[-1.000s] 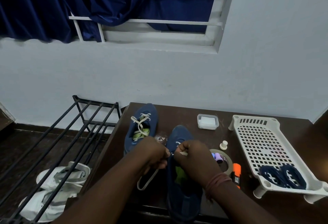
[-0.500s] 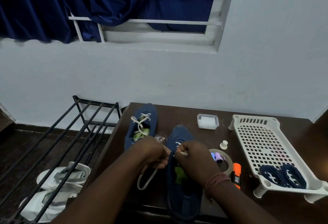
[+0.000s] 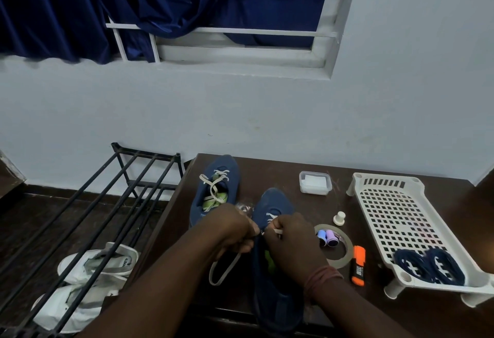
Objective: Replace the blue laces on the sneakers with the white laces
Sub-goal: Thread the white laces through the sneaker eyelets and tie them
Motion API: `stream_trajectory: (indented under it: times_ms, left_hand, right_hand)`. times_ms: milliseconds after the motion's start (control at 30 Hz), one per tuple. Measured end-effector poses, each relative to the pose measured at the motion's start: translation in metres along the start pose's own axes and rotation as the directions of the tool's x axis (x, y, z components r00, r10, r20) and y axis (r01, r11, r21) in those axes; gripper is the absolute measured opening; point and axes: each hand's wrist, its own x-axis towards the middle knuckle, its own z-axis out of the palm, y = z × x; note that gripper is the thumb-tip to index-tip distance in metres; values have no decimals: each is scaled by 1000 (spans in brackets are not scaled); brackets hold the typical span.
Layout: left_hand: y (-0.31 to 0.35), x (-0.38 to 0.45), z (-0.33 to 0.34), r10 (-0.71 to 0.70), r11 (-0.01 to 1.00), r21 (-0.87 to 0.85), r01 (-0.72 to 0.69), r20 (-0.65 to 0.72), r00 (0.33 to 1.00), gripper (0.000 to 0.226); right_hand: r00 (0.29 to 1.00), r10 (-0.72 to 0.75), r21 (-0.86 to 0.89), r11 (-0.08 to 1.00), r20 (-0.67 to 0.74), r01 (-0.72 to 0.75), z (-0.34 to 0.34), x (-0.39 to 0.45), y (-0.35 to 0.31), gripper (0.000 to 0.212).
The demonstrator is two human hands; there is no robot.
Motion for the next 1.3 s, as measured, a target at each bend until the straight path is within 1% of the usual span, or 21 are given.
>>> stream_trajectory:
  times_ms: [100,233,267,333,400,533,667,900,1067,1233,1300]
  left_hand:
    - [-2,4,0,-3,1000,3,3,-31,1000,11]
    - [-2,6,2,-25,1000,-4,24,-39,999,11]
    - [-2,7,2,-33,999,-6,33,-41,999,11]
    - [-1,9,3,-52,999,-8,52,-45,998,10]
    - [-2,10,3,-65,998,-7,64,-47,997,10]
    - [-5,14,2,-66,998,-19,65,-43,997,12]
    - [-7,18,2,-62,998,-20,61,-29,998,16]
    - [-6,17,-1,-61,998,-19,61,7,998,14]
    - [-6,19,-1,-54,998,-31,55,18,998,18]
    - [-6,16,-1,-37,999,-34,38,42,998,15]
    - [-6,16,0,-33,998,-45,36,62,998,16]
  right_hand:
    - [999,52,3,999,9,-52,1,0,0,15]
    - [995,102,72,992,1,-101,4,1,0,28]
    - [994,110,89,990,-11,-109,4,1,0,29]
    - [993,115,84,990,-7,-114,5,1,0,24]
    - [995,96,67,993,4,-96,6,2,1,18]
    - [997,74,33,997,15,-75,4,1,1,17]
    - [999,6,-62,998,34,-4,2,-4,-3,28]
    - [996,-48,-41,998,71,51,6,1,5,27]
    - [994,-74,-2,997,79,74,6,0,8,25]
    - [998,-36,5,999,59,36,5,3,6,26]
    - [998,-40,10,999,42,40,3,3,6,22]
